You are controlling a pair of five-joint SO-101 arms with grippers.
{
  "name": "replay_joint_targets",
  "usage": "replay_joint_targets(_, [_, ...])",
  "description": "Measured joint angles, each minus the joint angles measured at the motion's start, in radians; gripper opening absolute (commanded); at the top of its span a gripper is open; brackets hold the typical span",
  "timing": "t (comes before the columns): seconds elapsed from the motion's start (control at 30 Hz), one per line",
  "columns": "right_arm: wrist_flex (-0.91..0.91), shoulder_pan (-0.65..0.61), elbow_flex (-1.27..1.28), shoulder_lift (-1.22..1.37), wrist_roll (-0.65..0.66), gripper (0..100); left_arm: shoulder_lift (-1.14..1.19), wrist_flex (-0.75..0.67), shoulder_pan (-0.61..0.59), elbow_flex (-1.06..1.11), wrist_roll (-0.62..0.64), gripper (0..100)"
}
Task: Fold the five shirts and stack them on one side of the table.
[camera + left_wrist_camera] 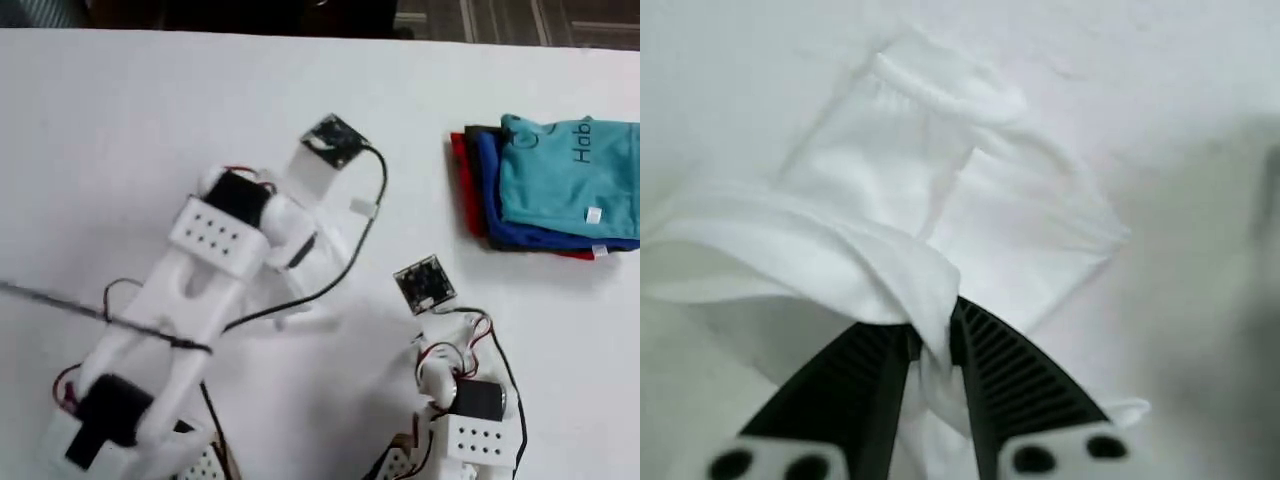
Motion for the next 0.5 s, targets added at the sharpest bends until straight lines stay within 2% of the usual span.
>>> replay_joint_targets(0.5, [0.0,0.0,0.0,0.0,0.0,2.0,0.253,-0.02,0.06,-0.17,0.011,3])
